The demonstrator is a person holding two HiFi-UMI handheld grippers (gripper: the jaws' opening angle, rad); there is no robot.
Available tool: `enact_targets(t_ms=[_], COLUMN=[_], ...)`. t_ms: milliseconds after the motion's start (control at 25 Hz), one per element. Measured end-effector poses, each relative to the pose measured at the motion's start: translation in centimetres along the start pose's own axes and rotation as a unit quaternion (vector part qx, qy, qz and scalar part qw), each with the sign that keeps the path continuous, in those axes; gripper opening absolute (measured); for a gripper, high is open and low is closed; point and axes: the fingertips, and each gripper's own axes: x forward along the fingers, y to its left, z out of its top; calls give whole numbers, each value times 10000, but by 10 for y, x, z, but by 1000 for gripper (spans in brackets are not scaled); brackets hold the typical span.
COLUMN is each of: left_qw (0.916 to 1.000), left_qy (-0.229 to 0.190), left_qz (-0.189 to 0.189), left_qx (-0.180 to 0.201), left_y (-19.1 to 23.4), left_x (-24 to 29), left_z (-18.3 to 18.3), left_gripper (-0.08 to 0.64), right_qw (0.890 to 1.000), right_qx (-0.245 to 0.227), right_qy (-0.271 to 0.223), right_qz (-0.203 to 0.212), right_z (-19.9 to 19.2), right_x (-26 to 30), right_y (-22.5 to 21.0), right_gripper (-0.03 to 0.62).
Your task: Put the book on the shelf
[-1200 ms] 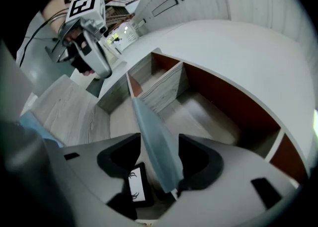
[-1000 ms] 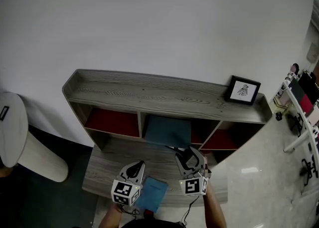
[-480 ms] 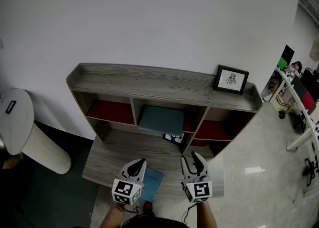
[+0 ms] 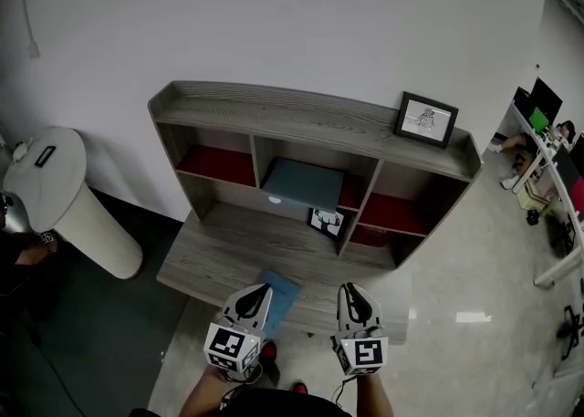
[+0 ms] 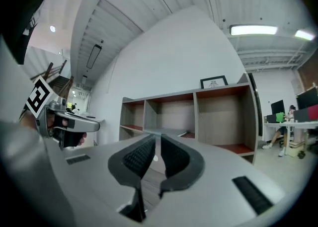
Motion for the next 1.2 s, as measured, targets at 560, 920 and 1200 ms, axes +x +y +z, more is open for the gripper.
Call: enact_targets(t_ms=[560,920,1200], left_qw=[9979,9937,9894], left_qy=[92,263,601], left_qz=[610,1083,1313], left_qx=[219,115,-143], left_y=[-62,-44,-8], left_x=[-97,-137,-160], left_z=[-24,-40,-84], left_gripper=[5,5,5], right_qw=[9961,9890,9828], right_qx=[-301,-416,-501], right_qy=[168,251,575], right_qz=[815,1399,1682], right_z=[-17,-23,-60], right_x=[-85,-81,-60], right_y=[69,117,160], right_gripper=[29,29,29])
